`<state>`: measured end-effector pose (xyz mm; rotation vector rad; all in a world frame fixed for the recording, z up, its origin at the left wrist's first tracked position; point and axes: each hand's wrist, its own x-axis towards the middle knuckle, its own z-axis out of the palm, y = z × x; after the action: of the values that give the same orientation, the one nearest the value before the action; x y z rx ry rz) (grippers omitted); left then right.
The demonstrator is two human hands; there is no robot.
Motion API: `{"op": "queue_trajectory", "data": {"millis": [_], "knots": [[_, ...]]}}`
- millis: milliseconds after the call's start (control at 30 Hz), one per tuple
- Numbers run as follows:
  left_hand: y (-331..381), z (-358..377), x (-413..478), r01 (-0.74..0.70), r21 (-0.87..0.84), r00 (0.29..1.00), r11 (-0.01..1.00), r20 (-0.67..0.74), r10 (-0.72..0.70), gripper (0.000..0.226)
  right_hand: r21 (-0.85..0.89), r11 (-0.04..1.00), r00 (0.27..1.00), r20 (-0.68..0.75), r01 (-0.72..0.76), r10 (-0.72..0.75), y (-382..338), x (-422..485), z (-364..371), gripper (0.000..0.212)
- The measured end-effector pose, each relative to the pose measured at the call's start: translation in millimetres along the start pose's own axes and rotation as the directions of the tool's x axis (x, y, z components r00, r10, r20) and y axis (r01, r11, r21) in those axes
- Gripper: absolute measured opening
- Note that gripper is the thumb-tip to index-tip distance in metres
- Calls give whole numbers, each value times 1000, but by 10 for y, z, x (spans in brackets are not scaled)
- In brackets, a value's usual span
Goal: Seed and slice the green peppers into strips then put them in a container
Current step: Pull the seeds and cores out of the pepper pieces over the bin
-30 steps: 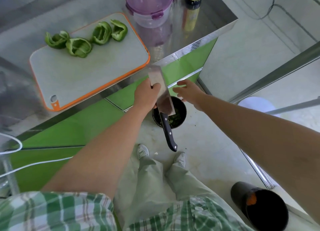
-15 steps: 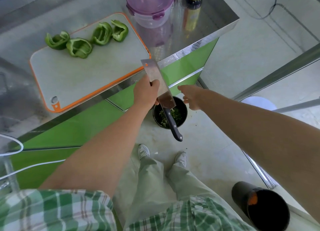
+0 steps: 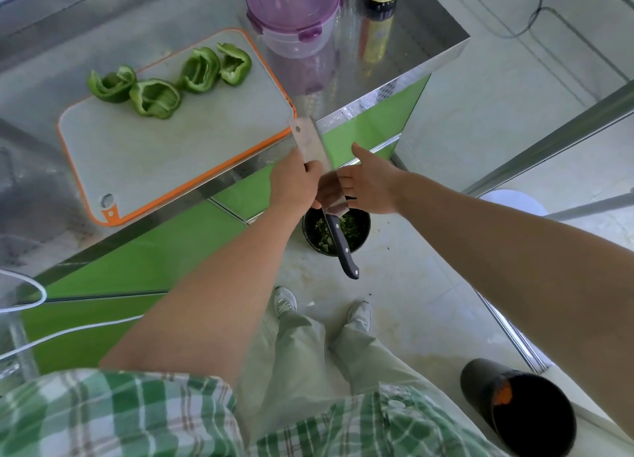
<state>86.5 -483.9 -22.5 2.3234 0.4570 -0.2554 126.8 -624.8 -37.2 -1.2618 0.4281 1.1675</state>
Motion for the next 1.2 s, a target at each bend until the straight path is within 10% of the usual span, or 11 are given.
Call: {"op": "queue_trajectory", "data": {"millis": [800, 933, 1067, 1133, 1200], "knots": [[4, -237, 66, 100, 72, 980, 992, -177, -86, 19, -305, 926, 955, -122, 222, -269, -179, -170, 76, 36], [38, -426, 120, 162, 46, 950, 986, -279, -143, 29, -656, 715, 952, 18, 241, -305, -261, -232, 432, 52], [-9, -651, 189, 211, -68, 915, 975, -338, -221, 24, -942, 275, 957, 120, 194, -264, -382, -202, 769, 81], [-45, -788, 257, 181, -169, 917, 969, -327, -228, 31, -978, 92, 912, 135, 184, -386, -452, -113, 903, 61], [-122, -953, 358, 141, -331, 931, 933, -276, -239, 37, -967, 161, 847, 87, 199, -524, -541, 19, 1035, 24]]}}
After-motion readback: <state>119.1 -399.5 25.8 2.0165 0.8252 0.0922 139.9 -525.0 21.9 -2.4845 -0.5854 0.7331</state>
